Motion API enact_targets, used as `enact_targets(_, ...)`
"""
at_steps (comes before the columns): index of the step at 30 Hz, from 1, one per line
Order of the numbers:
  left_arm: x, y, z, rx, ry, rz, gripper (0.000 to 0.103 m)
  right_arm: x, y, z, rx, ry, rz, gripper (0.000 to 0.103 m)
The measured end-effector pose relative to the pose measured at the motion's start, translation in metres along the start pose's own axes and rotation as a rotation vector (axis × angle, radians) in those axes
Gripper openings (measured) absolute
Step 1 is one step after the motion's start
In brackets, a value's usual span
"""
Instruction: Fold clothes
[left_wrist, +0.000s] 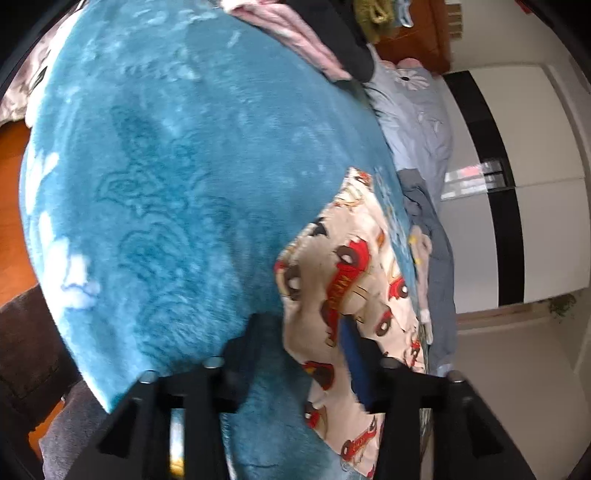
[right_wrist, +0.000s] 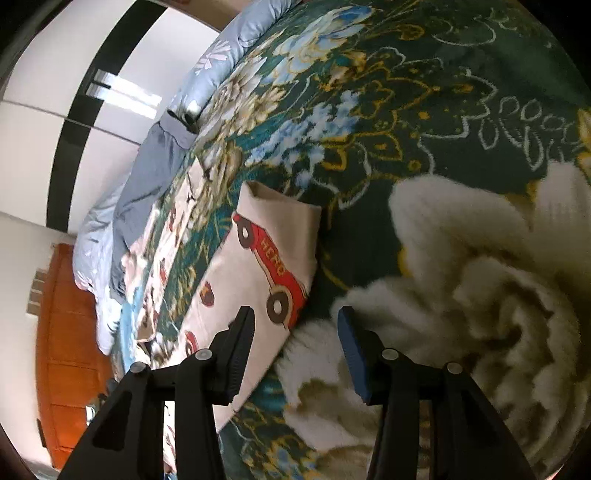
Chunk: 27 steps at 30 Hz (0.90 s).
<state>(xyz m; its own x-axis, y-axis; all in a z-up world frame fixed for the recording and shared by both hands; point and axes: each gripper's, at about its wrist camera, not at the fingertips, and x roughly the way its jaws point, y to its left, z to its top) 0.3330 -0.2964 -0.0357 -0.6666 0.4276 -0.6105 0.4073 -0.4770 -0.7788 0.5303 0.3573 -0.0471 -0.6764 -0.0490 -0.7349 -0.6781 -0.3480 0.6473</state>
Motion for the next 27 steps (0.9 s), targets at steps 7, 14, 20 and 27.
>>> enact_targets(7,0.016,-0.016,-0.003,0.068,0.012,0.053,0.055,0.009,-0.011,0.008,0.057,-0.060,0.151,0.048)
enact_targets(14,0.017,0.009,0.007,-0.111,-0.012,-0.081,0.049,0.015,-0.010,0.011,0.042,-0.048,0.207,0.039)
enact_targets(20,0.022,-0.005,0.012,-0.037,-0.027,-0.013,0.049,0.023,-0.008,0.012,0.040,-0.018,0.218,0.026)
enact_targets(27,0.021,-0.001,0.015,-0.078,-0.034,0.040,0.008,0.028,0.000,0.018,0.059,0.000,0.294,0.006)
